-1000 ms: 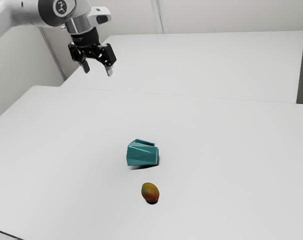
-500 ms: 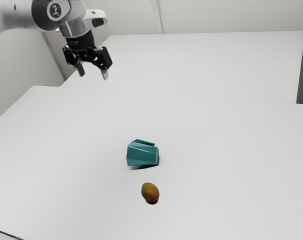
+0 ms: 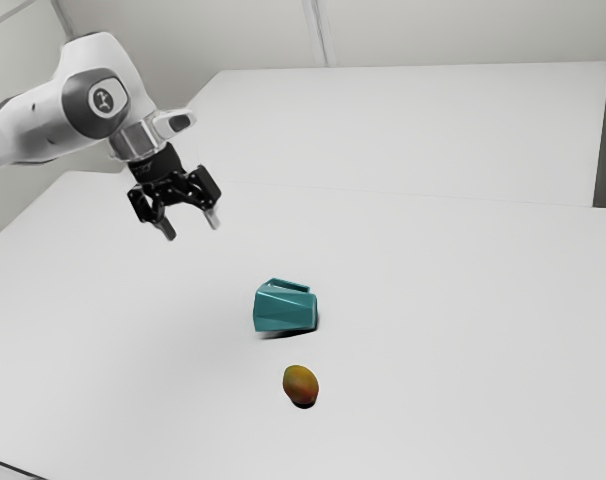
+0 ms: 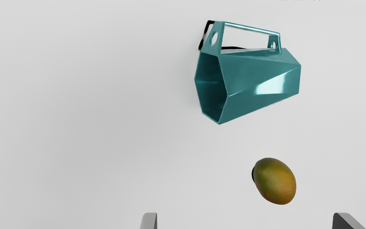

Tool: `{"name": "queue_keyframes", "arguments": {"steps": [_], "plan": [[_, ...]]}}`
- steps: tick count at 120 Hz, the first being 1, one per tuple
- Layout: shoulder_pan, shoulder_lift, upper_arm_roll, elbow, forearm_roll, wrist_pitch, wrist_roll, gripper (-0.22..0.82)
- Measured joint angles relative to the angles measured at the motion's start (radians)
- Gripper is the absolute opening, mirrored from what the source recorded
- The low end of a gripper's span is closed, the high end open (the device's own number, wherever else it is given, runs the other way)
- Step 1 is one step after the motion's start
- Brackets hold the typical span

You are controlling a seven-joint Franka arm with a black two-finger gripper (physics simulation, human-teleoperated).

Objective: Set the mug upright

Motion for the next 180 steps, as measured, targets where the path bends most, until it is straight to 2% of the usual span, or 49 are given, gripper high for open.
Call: {"name": "queue_keyframes", "arguments": {"steps": [24,62,84,117,159,180], "plan": [[0.040,0.019,0.000,-0.105,-0.186,0.126,0.101,0.60],[0.090,0.171,0.000,-0.210,-0.465,0.272,0.335,0.60],[0.104,0.244,-0.002,-0.220,-0.586,0.302,0.486,0.60],[0.104,0.281,-0.009,-0.223,-0.681,0.224,0.657,0.60],[0.097,0.328,-0.012,-0.226,-0.748,0.136,0.796,0.60],[0.105,0.339,-0.011,-0.227,-0.781,0.099,0.871,0.45]]}}
